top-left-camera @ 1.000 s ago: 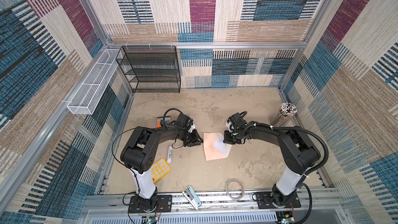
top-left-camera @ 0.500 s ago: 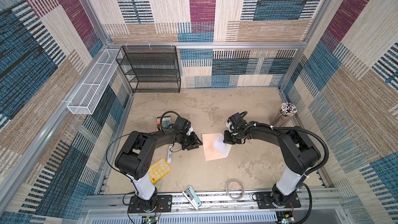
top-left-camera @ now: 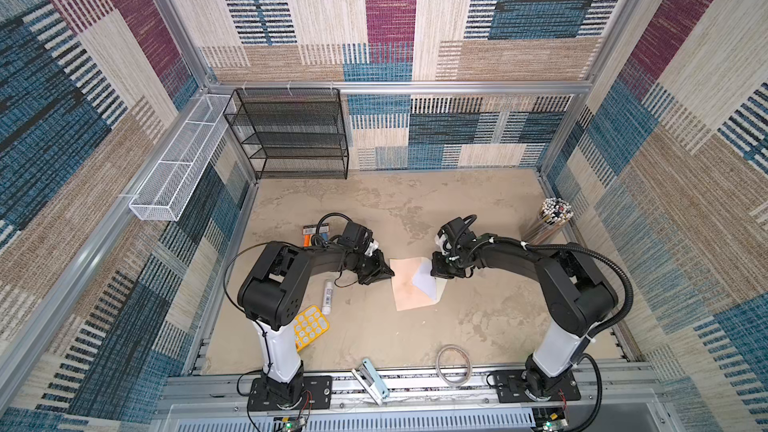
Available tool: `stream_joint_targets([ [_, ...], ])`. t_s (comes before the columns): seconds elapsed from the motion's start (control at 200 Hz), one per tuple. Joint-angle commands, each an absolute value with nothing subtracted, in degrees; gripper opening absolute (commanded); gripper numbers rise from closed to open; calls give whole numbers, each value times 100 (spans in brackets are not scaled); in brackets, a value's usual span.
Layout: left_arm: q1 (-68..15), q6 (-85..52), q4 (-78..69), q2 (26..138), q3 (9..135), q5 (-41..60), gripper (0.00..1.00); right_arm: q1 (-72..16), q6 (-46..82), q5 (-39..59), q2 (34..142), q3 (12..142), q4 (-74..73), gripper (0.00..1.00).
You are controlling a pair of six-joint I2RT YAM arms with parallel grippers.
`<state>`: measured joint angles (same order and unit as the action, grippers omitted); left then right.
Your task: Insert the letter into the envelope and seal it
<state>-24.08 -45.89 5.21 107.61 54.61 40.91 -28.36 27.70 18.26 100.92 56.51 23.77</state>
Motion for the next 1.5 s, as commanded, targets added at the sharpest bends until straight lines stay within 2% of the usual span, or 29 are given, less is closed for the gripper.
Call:
stream_joint_targets([
  [0.0, -2409, -4649, 317, 10843, 5528, 4227, 6, -2841, 2633, 1869, 10158, 5678, 2556, 0],
  [0.13, -2408, -4591, 354, 10911, 5597, 4219, 2, -2843, 2496, 1998, 10211, 5706, 2571, 0],
  [0.326, -2400, -4361, 578, 11022, 5751, 4128, 2, -2848, 2209, 2233, 10342, 5818, 2651, 0],
  [0.651, -2405, -3688, 1418, 10807, 6010, 3782, 4, -2839, 2196, 1683, 10169, 6051, 2917, 0],
  [0.982, -2408, -3345, 1788, 10831, 6165, 3595, 0, -2839, 2119, 1220, 10116, 6235, 3163, 0],
  [1.493, -2466, -3428, 1641, 10956, 6223, 3753, 2, -2959, 2147, 1511, 10362, 6310, 2962, 0],
])
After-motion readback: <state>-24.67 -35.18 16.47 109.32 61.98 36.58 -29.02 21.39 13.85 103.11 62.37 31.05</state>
